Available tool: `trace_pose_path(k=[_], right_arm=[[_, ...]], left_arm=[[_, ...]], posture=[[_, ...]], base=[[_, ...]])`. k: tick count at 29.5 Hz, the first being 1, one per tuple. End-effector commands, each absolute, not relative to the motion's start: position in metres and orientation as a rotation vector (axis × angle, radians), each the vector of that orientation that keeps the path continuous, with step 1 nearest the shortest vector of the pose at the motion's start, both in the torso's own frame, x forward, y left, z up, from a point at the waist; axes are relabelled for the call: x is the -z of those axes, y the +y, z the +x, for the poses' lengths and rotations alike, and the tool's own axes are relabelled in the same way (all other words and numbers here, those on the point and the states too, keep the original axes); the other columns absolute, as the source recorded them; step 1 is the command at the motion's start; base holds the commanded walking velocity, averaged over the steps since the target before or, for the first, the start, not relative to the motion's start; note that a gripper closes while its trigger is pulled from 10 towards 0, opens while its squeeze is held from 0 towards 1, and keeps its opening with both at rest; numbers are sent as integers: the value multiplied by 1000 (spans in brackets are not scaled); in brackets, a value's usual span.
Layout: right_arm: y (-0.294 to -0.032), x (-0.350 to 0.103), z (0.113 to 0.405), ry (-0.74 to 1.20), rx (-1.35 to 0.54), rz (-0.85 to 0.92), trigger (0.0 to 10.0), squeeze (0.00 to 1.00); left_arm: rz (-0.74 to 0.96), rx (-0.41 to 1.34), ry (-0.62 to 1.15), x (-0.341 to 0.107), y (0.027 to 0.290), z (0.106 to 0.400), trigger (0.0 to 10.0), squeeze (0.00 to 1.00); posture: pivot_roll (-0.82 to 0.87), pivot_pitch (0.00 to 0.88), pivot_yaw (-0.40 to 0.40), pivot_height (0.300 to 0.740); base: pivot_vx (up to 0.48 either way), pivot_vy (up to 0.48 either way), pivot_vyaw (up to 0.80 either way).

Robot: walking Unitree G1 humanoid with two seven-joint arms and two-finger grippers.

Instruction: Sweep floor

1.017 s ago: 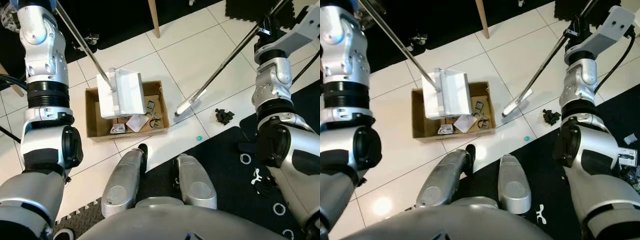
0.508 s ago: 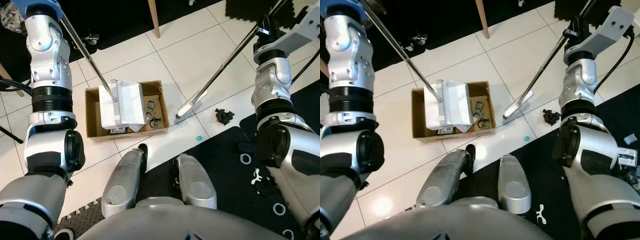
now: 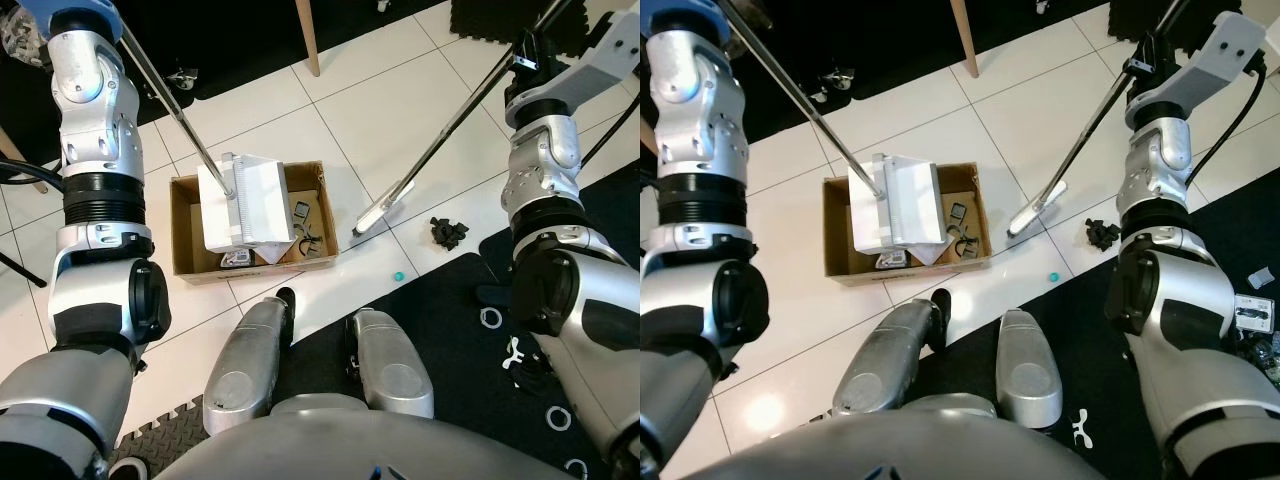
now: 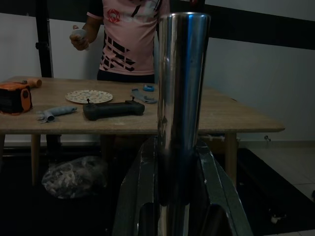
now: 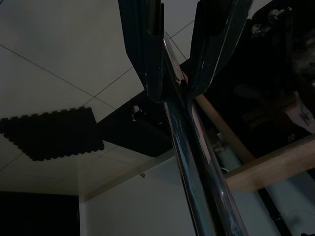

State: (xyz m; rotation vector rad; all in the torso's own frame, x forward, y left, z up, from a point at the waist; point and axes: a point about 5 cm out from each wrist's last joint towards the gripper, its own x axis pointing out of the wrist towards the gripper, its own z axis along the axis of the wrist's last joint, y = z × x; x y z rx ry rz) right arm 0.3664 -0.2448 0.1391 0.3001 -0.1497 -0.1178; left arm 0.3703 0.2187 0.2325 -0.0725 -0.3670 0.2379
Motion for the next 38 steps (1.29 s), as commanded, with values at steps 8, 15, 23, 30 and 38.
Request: trace_pose_path(k=[8,15,23,30,38], right_arm=[[-246,-153,370,-205,111,289,10000,0],[-248,-152,369,-202,118,286,10000,0],[-249,-151,369,-198,123,284,10000,0],[-249,-151,369,-196,125,284,10000,0],[-250,-151,369,-195,128,282,10000,0]], left_arm=[[-67,-240,-415,-240,217,367,10000,0],[-66,-243,-417,-241,217,367,10000,0],[-65,-244,-417,-241,218,367,10000,0],[-64,-245,-418,-241,218,367,10000,0],[-65,-246,-419,-241,218,367,10000,0]], posture=[[-43,54,-6,740],[-45,57,-5,740],[-44,60,-5,740],[-44,60,-5,740],[-44,60,-6,740]], base=[[-432,0,0],[-412,0,0],[-393,0,0],[-366,0,0],[-343,0,0]])
